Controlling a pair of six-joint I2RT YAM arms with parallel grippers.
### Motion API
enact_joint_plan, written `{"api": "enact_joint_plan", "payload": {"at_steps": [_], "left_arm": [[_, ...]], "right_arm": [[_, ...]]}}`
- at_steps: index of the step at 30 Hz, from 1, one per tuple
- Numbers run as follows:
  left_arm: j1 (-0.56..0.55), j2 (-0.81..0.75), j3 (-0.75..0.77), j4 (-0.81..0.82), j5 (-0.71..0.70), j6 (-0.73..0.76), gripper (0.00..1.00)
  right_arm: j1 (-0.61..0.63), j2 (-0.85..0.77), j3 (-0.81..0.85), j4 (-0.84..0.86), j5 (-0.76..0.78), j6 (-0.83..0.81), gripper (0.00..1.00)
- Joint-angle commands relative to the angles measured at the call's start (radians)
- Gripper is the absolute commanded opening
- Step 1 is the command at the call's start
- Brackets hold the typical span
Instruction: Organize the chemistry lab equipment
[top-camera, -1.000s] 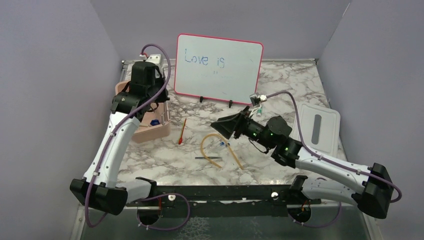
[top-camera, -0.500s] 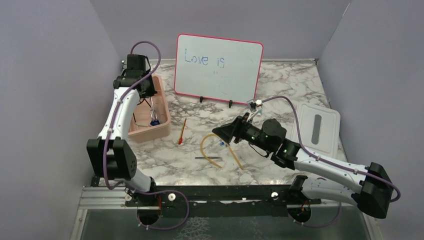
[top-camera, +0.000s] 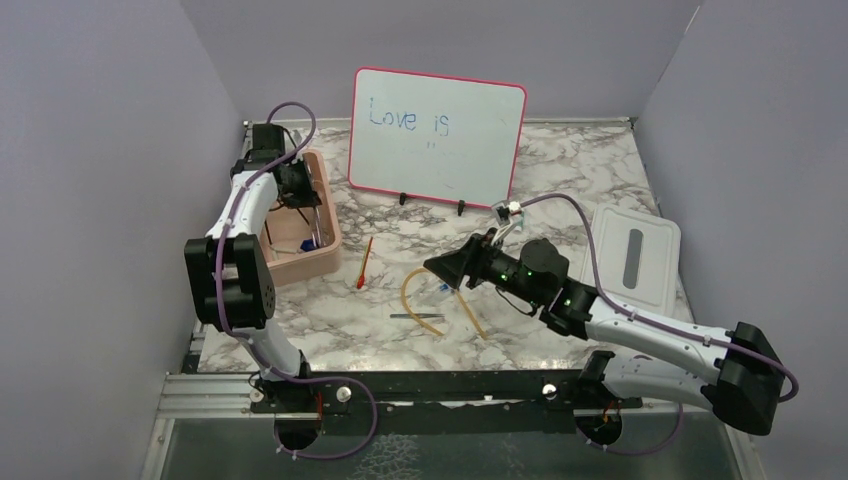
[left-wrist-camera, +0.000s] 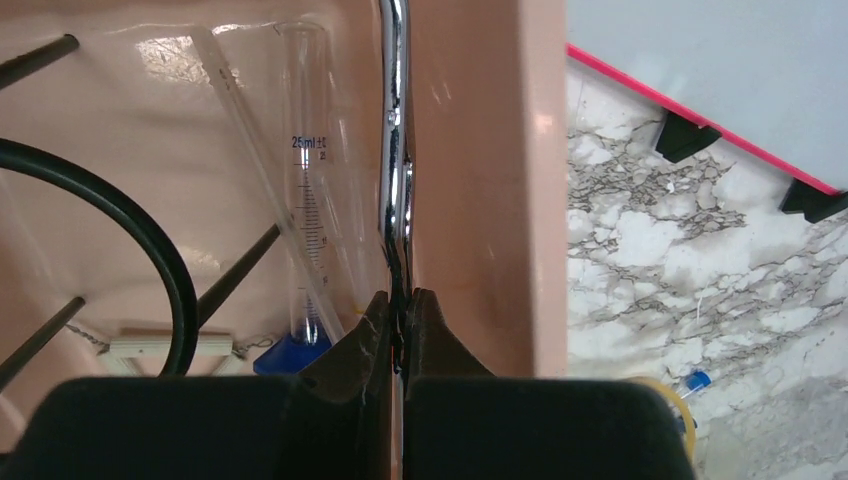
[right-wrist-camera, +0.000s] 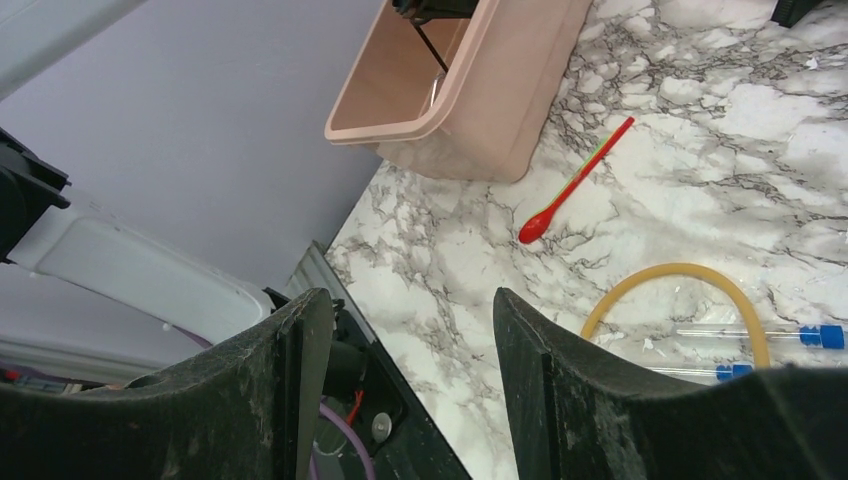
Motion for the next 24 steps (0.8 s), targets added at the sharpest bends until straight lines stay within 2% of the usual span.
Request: {"api": "enact_joint_plan", "payload": {"at_steps": [1,12,18,24], "left_arm": [[0.014,0.025,-0.032,0.087,0.060,-0.034,0.01],[0.014,0.038,-0.070,0.112,0.026,-0.037,0.22],[0.014,0.031,-0.061,0.102,-0.002,-0.034,0.24],[0.012,-0.030,-0.053,0.084,-0.027,-0.030,0.25]], "right_arm": [[-0.002,0.016,-0.001,0.019,-0.001,0.010,0.64],[-0.002,0.060,0.029,-0.012,0.008,0.036,0.62],[-0.002,0.053,0.029,-0.028,0.008,0.057,0.61],[-0.002,0.111,0.083,-0.119,0.047,0.042,0.61]]}}
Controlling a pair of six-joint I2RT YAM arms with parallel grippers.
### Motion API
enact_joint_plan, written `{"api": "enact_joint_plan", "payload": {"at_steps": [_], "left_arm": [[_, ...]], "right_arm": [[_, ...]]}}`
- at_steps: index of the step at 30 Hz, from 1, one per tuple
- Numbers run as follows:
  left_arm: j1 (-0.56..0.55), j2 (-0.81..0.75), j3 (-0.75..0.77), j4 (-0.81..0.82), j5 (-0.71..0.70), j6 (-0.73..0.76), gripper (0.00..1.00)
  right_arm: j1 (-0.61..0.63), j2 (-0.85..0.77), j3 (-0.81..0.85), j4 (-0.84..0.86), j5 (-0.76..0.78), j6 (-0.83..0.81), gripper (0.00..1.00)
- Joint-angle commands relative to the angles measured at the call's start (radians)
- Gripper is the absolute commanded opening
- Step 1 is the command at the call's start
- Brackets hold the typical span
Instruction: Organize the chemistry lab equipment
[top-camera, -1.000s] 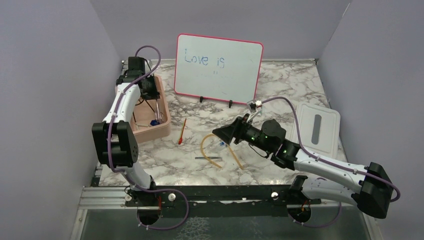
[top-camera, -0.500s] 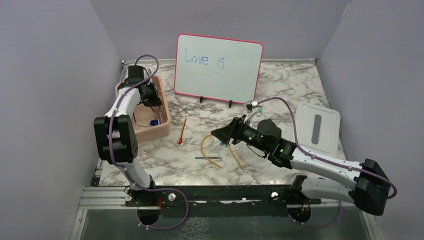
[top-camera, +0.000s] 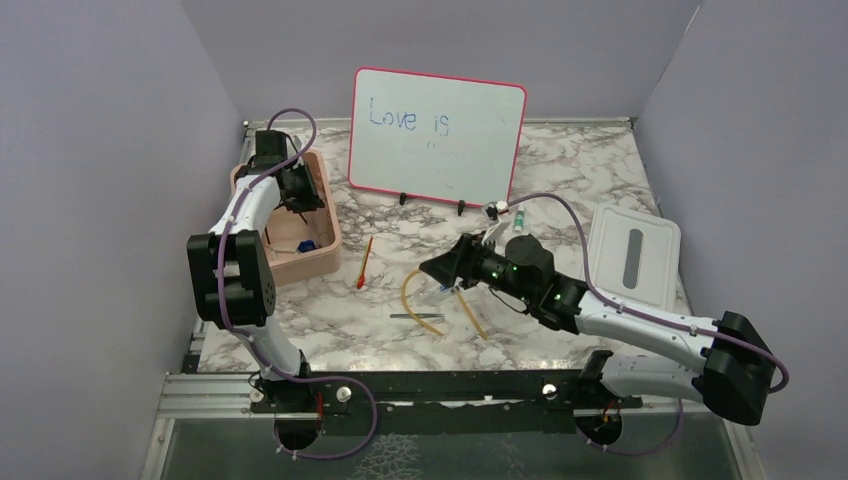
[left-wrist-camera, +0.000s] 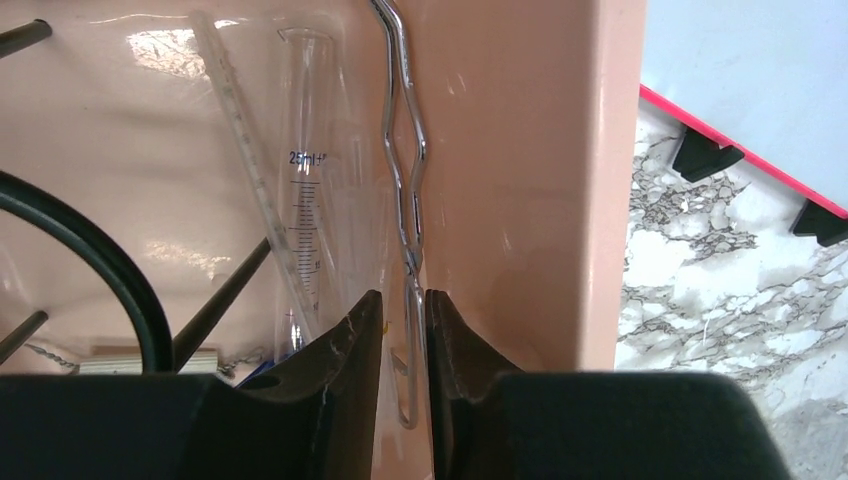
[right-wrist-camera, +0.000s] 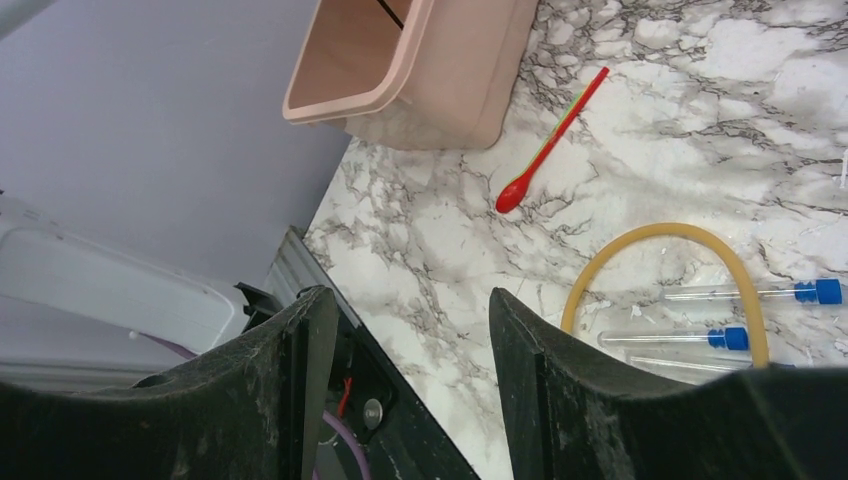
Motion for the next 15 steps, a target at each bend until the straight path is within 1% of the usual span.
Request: {"api": "enact_joint_plan", "payload": {"at_steps": [1,6,13,15], "left_arm": [[-0.004,-0.082,0.015,-0.005,-0.042,0.005,0.26],[-0.040,-0.203,0.004,-0.013,-0.067,0.014,0.30],[-0.091,-0.378,-0.043,0.010,-0.083,0.013,0.35],[-0.142,-0.437,-0.076,0.025,-0.139,0.015,0.39]], "right_arm": [[-0.002,0.061,0.083,-0.088,0.050,-0.003,0.61],[-0.002,0.214,0.211,-0.208,0.053,-0.002,0.61],[-0.001,0.532,0.471,-0.365,0.011,0.022,0.58],[0.000,0.622,0.547,-0.391,-0.029,0.041,0.57]]}}
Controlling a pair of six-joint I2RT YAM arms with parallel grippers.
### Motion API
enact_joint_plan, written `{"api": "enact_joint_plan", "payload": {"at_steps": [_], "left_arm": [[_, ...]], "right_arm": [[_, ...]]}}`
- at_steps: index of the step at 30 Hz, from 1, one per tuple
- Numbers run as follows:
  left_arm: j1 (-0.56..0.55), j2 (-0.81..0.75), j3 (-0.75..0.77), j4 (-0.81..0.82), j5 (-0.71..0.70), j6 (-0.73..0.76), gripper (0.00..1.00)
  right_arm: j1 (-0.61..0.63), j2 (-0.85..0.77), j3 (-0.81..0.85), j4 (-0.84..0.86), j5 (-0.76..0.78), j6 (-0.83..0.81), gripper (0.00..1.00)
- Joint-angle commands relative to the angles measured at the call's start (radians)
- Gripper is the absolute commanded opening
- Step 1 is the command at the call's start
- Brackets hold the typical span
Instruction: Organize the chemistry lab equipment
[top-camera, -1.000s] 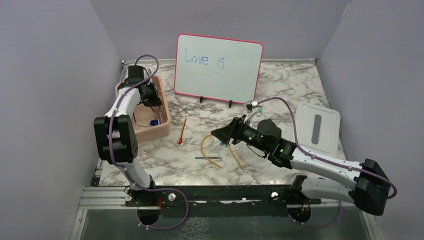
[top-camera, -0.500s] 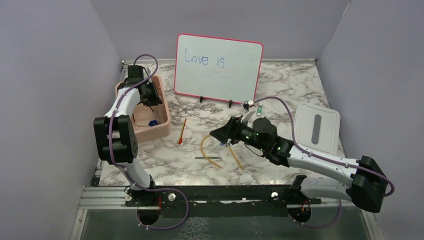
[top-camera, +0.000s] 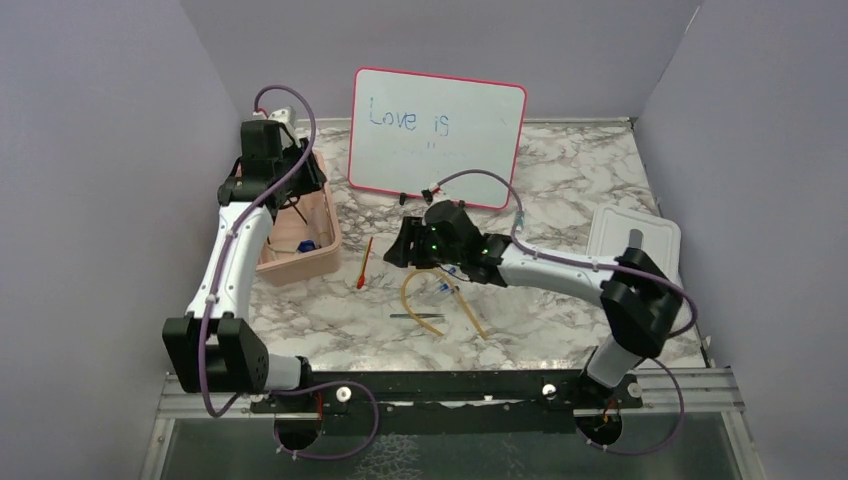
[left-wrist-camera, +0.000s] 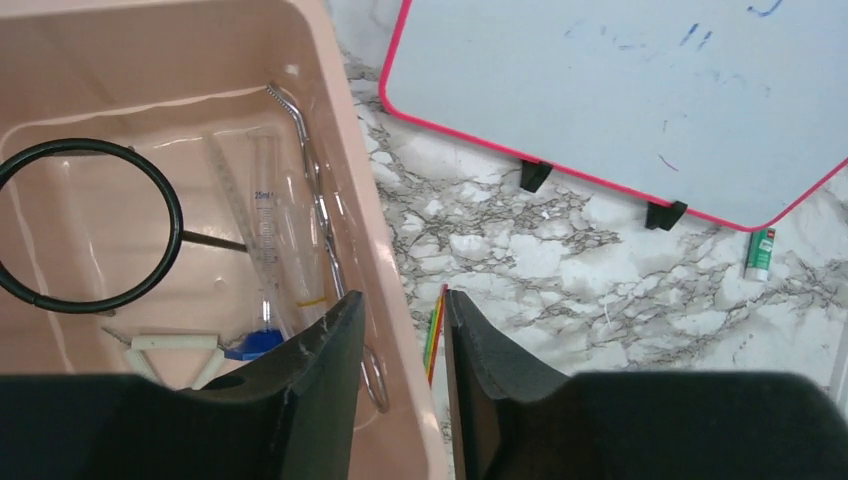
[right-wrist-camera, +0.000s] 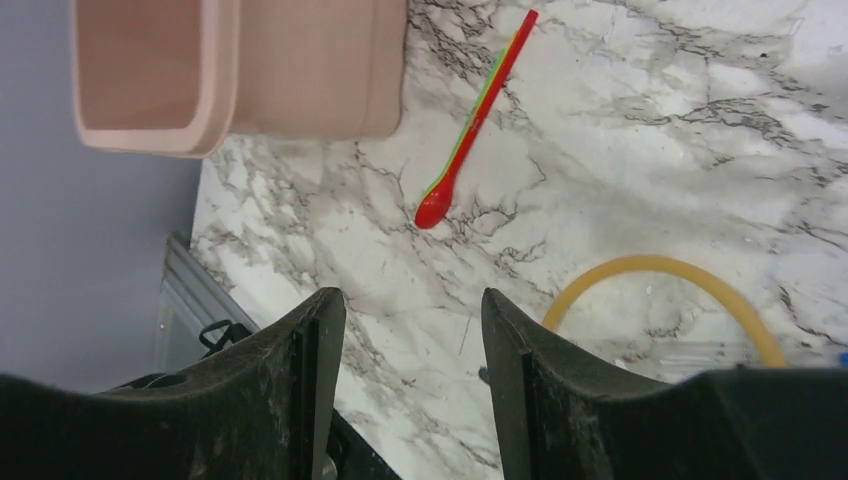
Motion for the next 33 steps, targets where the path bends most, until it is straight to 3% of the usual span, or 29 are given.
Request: {"api": "enact_joint_plan", "payload": {"at_steps": [1,5,11,15,23,27,33], "left_arm": [[-0.078,-0.126,-0.080,0.032,-0.120,0.007,0.40],[-0.120,-0.234,-0.131,0.051,-0.231,0.002,0.47],[-0.163,-0.293,-0.140,0.026,-0.129,-0.002,0.53],[-0.189,-0.310,-0.081,-0.041,-0.216,0.000,0.54],[-0.220,-0.330,-0.036,-0.096,-0.216,-0.002,0.55],[-0.231,-0.334,-0.009,-0.118,-0.332,0.017,0.55],[-0.252,-0.348,0.010,-0.146,-0.502,0.025,0.64]], "right_arm": [[0.002,0.175,0.160,-0.131,-0.059,0.050,0.56],[0.015,0.334,0.320,-0.193,-0.087,0.085,0.54],[0.035,0.520,0.519,-0.350,-0.013,0.116,0.52],[0.045,0.580,0.565,-0.364,0.017,0.116,0.51],[0.062,0.665,0.641,-0.377,-0.001,0.092,0.43],[0.068,0.697,0.675,-0.400,0.009,0.095,0.42],[0.100,0.733,0.763,-0.570,0.187,0.110,0.26]]}}
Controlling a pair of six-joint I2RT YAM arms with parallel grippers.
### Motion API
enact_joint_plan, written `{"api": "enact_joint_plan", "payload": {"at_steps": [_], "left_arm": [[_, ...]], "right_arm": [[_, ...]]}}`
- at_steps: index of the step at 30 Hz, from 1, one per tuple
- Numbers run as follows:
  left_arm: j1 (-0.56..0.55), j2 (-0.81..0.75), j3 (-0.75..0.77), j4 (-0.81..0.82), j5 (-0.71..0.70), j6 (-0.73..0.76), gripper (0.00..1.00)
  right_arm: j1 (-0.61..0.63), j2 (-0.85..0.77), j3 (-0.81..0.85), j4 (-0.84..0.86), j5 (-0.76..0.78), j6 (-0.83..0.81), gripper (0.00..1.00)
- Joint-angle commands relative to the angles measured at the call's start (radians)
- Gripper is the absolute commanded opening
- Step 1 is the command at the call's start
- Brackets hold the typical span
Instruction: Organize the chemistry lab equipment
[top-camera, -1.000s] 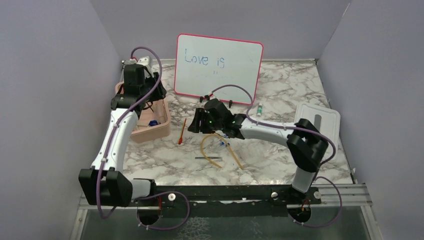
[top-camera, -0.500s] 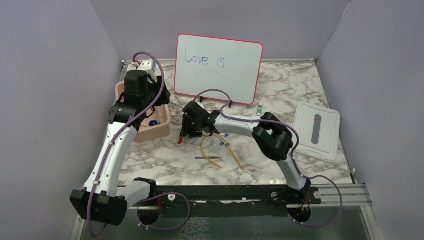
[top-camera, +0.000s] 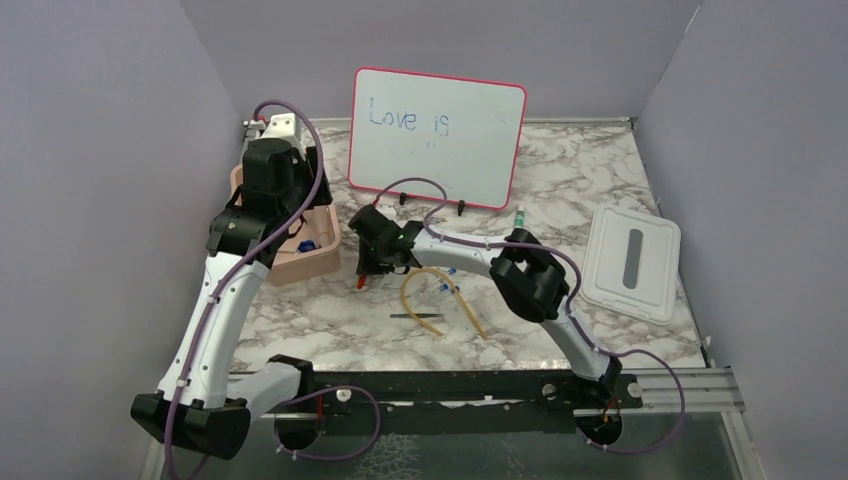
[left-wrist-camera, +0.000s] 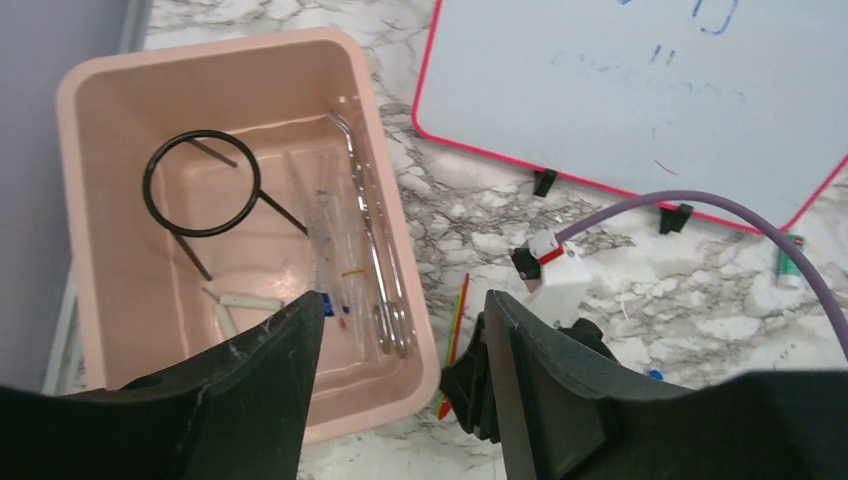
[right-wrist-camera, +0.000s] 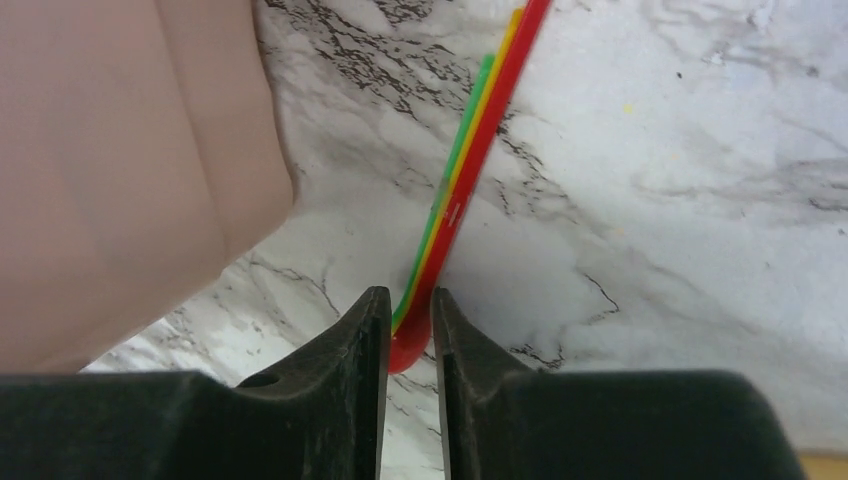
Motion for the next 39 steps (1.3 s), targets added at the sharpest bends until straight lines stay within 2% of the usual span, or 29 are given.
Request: {"api": "enact_joint_plan", "payload": {"at_steps": [1,6,11,15,24,34,35,39], "left_arm": [[-0.018,-0.032,0.027,-0.029,-0.184,0.017,0.66],[-0.035,-0.044,0.013,-0.025,-0.236,0.017,0.74],[-0.046,-0.051,-0.025,0.008,-0.154,0.017,0.83],[-0.046,-0.050,-0.051,0.035,-0.062,0.010,0.98],[-0.046,-0.060,-0.116,0.108,0.192,0.035,0.99],[-0.046,-0.035,-0.183,0.154,0.304,-0.032,0.97],[-0.046,-0.033,-0.187,0.156,0.286,-0.037,0.97],[-0.046,-0.035,-0.184,0.146,0.160,-0.060,0.97]], "right_arm": [[0.028,0.035,0.026,-0.140,0.150,0.009,0.23],[0.028,0.023,0.031,-0.170,0.169,0.022,0.11],[0.028,-0.054,-0.049,-0.145,0.181,0.014,0.06],[0.028,-0.152,-0.175,-0.031,0.166,-0.008,0.02],[0.026,-0.299,-0.375,0.198,0.137,-0.055,0.01],[0.023,-0.437,-0.539,0.415,0.126,-0.100,0.01],[0.023,-0.430,-0.525,0.393,0.130,-0.100,0.01],[0.023,-0.357,-0.411,0.197,0.165,-0.073,0.28]]}}
